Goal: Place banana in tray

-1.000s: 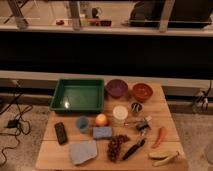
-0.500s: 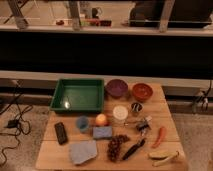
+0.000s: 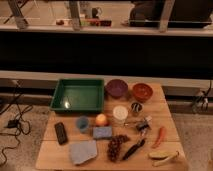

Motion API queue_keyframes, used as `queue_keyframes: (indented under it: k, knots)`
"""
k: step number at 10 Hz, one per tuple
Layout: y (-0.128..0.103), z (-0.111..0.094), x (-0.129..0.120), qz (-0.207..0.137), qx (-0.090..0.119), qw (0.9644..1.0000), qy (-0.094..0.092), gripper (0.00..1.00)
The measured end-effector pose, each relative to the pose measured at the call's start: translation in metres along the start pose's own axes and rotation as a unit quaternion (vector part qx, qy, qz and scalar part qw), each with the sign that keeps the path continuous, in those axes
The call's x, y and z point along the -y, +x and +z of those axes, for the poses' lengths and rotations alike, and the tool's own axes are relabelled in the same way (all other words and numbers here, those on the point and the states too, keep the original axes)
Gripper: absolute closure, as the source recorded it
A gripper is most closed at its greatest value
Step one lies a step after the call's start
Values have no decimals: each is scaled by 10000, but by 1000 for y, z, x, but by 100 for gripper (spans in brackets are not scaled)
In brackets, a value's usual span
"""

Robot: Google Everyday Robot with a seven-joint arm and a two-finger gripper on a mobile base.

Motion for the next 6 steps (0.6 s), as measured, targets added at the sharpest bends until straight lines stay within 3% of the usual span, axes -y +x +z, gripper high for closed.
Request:
queue_keyframes:
  k: [4,6]
  knots:
    - [0,0,0,6,4,10000,-1,26]
    - [0,0,-1,8,5,10000,-1,20]
